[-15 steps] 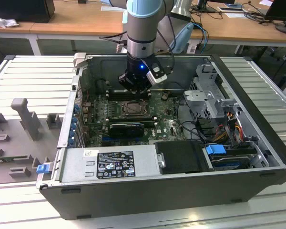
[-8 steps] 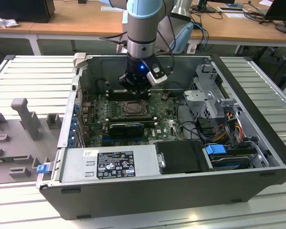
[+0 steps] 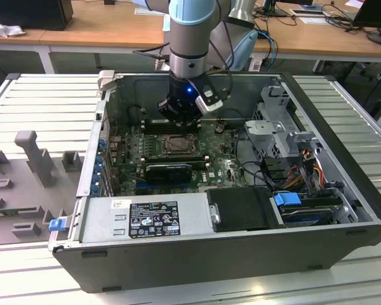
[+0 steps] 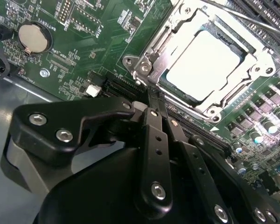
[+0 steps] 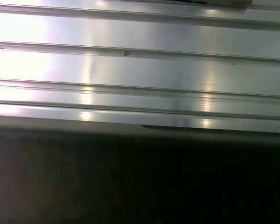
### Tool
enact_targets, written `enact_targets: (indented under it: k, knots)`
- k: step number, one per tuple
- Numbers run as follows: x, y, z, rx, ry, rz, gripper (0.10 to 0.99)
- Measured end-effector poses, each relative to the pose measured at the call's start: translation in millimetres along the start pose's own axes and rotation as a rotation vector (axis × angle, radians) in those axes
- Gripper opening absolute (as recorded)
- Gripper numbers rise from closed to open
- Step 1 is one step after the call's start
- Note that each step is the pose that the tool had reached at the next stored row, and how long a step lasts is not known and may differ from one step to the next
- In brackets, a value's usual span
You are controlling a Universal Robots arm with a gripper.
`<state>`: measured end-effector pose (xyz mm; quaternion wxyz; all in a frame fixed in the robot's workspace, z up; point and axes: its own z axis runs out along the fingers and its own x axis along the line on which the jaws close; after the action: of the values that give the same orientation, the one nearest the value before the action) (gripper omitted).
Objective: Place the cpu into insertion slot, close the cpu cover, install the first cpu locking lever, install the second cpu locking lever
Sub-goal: 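Install the first cpu locking lever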
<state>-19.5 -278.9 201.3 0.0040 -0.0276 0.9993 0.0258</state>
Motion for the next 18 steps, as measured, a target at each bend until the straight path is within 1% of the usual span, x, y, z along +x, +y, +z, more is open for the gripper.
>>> enact_targets:
  k: [1,2,4,5,6,8,9,12,18]
  knots:
    - [-0.1,-0.3,0.6,-0.002,0.0003,0.0,0.106]
    - [-0.1,-0.2,0.7,-0.007,-0.0001,0.0,0.106]
    - [-0.4,0.3,-0.6,-0.01,-0.0017,0.0,0.106]
    - [-0.4,0.5,-4.0,-0.01,-0.0015,0.0,0.106]
    - [-0.3,0.6,-11.0,-0.008,-0.0005,0.0,0.106]
    - [-0.5,1.1,-20.1,-0.006,-0.0005,0.0,0.106]
    - [-0.4,0.8,-20.2,-0.006,-0.0004,0.0,0.106]
    - [-0.2,-3.1,-20.4,-0.006,-0.0004,0.0,0.106]
    - [0.0,-7.0,-20.6,-0.006,-0.0004,0.0,0.106]
